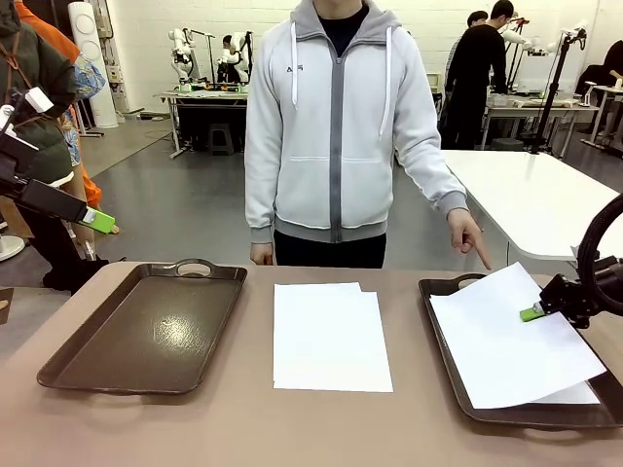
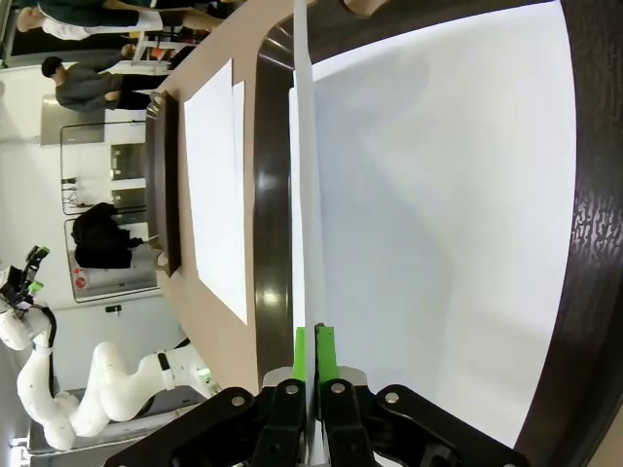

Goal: Sort the A4 documents.
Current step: Place the A4 Paper in the designated Handle tray.

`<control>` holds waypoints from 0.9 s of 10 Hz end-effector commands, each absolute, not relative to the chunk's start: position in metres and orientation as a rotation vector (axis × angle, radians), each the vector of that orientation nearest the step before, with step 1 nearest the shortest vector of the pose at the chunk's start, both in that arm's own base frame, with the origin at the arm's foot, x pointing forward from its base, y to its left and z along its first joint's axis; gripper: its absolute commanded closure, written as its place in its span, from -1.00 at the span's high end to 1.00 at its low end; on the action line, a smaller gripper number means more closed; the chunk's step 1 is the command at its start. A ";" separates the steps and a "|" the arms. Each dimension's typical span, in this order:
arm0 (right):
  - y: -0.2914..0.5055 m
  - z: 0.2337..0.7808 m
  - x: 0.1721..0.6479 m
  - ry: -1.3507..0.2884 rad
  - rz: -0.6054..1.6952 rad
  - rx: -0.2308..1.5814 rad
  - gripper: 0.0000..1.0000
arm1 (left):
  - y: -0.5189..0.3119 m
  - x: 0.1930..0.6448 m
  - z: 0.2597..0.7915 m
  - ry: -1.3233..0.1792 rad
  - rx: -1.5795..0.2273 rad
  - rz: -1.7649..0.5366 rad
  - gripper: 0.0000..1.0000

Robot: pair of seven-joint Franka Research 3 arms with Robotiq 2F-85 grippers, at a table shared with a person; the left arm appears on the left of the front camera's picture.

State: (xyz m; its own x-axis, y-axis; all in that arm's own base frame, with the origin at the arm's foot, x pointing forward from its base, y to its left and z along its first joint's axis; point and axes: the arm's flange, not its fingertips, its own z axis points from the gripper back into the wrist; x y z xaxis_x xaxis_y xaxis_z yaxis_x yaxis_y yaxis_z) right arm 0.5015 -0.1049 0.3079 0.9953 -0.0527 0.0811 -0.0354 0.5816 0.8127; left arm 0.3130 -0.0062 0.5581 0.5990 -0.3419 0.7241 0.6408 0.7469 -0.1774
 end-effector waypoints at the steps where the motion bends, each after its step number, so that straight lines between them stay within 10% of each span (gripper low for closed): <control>1: -0.097 0.309 0.498 -0.078 -0.023 0.881 -0.98 | -0.005 0.313 0.558 -0.729 -0.462 -0.601 1.00; 9: -0.098 0.304 0.496 -0.071 -0.042 0.798 -0.98 | -0.005 0.313 0.558 -0.729 -0.462 -0.601 1.00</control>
State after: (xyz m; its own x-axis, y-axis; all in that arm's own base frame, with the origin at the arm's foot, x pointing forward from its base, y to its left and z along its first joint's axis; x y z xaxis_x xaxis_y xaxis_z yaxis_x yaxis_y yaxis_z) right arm 0.4995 -0.1041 0.3047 0.9951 -0.0655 0.0737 -0.0120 0.6616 0.7498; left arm 0.3130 -0.0062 0.5581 0.5990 -0.3419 0.7241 0.6408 0.7469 -0.1774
